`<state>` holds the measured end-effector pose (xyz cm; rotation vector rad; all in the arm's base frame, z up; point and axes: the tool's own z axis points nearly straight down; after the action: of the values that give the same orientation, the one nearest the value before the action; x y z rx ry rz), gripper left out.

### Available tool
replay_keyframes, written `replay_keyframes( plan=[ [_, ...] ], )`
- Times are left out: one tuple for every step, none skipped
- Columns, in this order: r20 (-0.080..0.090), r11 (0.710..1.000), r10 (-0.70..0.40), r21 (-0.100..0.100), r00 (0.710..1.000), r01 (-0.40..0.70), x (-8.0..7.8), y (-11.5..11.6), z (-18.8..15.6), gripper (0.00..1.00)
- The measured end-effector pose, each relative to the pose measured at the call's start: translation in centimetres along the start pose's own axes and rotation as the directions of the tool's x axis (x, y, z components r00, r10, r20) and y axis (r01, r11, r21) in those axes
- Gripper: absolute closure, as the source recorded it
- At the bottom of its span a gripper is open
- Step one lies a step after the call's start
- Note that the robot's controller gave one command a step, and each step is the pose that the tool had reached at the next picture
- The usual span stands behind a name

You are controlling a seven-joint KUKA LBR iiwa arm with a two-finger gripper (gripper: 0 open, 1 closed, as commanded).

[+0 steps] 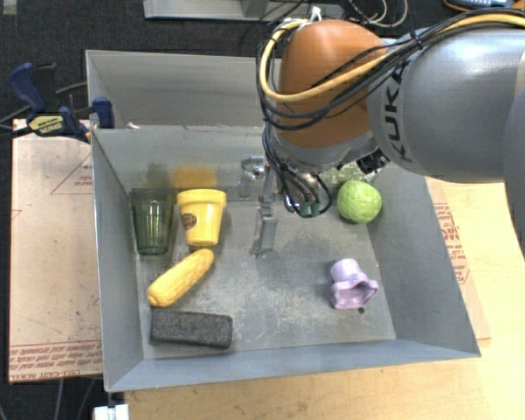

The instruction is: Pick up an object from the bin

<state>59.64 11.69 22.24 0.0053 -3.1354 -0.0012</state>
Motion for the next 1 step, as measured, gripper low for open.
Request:
replay_keyframes(
  plan=[
    [0.007,1.000,0.002,-0.001,1.000,-0.002,-0.10,-0.05,-0.48,0.00]
  ],
)
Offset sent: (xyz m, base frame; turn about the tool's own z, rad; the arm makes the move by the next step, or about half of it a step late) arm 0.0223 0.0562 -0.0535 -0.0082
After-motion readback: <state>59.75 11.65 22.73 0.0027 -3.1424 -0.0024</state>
